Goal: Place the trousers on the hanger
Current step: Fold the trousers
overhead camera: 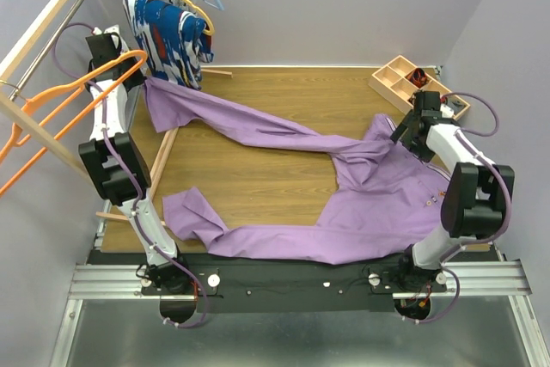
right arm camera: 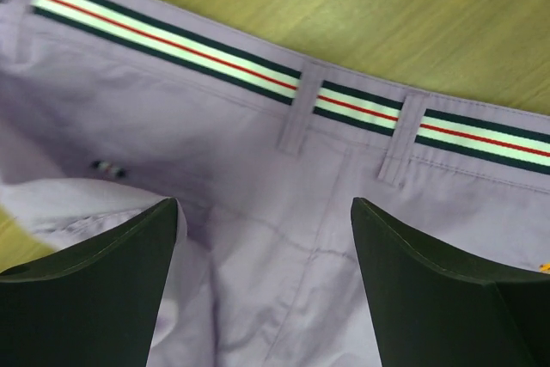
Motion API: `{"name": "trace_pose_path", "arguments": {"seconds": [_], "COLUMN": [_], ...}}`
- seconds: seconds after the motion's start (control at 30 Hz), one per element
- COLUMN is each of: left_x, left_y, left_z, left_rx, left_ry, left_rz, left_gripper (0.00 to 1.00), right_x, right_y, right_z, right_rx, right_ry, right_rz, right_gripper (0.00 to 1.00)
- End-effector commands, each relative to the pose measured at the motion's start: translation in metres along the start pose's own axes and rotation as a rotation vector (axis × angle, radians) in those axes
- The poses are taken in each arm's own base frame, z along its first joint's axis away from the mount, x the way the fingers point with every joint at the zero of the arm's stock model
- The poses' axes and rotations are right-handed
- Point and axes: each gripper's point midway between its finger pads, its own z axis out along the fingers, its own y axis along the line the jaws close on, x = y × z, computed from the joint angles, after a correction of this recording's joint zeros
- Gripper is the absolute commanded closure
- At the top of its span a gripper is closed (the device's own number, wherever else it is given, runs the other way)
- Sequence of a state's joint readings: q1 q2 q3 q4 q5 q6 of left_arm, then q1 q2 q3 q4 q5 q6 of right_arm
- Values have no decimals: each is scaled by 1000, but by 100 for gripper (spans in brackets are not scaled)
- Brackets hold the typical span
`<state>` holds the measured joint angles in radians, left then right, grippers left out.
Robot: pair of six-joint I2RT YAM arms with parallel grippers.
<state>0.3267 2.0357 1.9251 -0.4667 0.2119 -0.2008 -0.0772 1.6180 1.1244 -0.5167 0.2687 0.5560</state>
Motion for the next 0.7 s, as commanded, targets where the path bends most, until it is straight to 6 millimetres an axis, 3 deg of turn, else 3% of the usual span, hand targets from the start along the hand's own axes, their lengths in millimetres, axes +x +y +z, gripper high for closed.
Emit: {"name": "trace_pose_path", "arguments": {"seconds": [0.0,0.23,0.37,0.43,0.57,0.67], "left_x": [-20,-24,-24,-27,-37,-38], "left_y": [12,20,29,29,27,25], "left_z": [-25,-28,-27,-29,-33,-33], "left_rx": [-46,-61,-74,-76,-52,-42], "left_ry": [-54,-65,-64,-72,-91,-94], "left_rz": [20,13,7,5,-6,-10], "left_gripper": [100,100,100,100,100,100], "right_x": [24,55,60,65,73,71], "right_y": [-28,-46,-60,-65,-68,-64], "right_z": [25,37,43,44,44,38], "right_rx": [127,180,230,247,238,206], "right_ry": [68,157,170,184,214,210], "right_rz": [-13,39,44,51,67,70], "right_gripper": [12,14,29,30,11,8]}}
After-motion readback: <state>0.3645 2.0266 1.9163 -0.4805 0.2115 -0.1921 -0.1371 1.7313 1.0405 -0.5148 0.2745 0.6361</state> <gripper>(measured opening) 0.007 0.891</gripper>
